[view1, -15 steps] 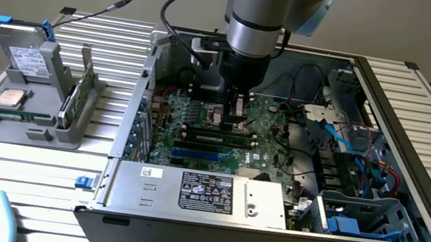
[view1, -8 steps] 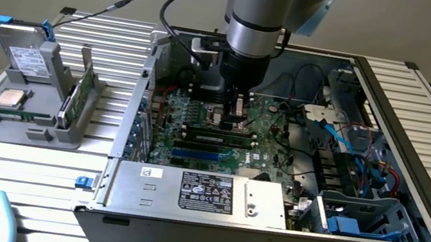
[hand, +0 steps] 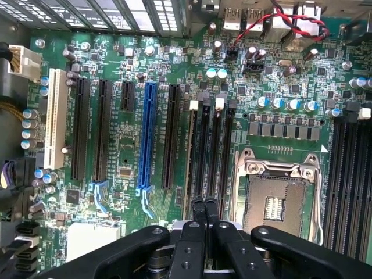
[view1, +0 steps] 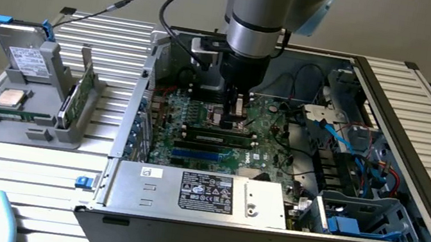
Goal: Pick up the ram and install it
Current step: 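Press down the ram until it locks into place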
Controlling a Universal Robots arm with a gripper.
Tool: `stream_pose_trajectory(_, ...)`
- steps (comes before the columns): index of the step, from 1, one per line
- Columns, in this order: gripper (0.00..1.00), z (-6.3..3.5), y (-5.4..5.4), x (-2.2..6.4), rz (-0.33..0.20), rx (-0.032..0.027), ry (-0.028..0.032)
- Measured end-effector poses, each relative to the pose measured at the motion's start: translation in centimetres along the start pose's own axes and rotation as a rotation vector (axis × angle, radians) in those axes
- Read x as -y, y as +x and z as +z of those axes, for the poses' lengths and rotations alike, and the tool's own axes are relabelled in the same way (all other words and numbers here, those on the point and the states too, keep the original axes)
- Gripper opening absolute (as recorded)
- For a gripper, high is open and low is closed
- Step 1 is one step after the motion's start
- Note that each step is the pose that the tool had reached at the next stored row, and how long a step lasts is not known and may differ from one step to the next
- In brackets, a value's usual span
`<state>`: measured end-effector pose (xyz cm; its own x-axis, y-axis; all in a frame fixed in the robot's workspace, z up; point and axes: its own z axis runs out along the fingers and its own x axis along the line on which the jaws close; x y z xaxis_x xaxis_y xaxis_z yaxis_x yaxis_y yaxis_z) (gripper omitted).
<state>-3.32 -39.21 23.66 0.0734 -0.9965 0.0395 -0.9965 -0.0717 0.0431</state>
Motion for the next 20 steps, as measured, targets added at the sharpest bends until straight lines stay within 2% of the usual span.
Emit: stream_pose_trajectory(20, 0.10, 0.00, 0.02, 0.00, -0.002, 0.0424, 0.0031)
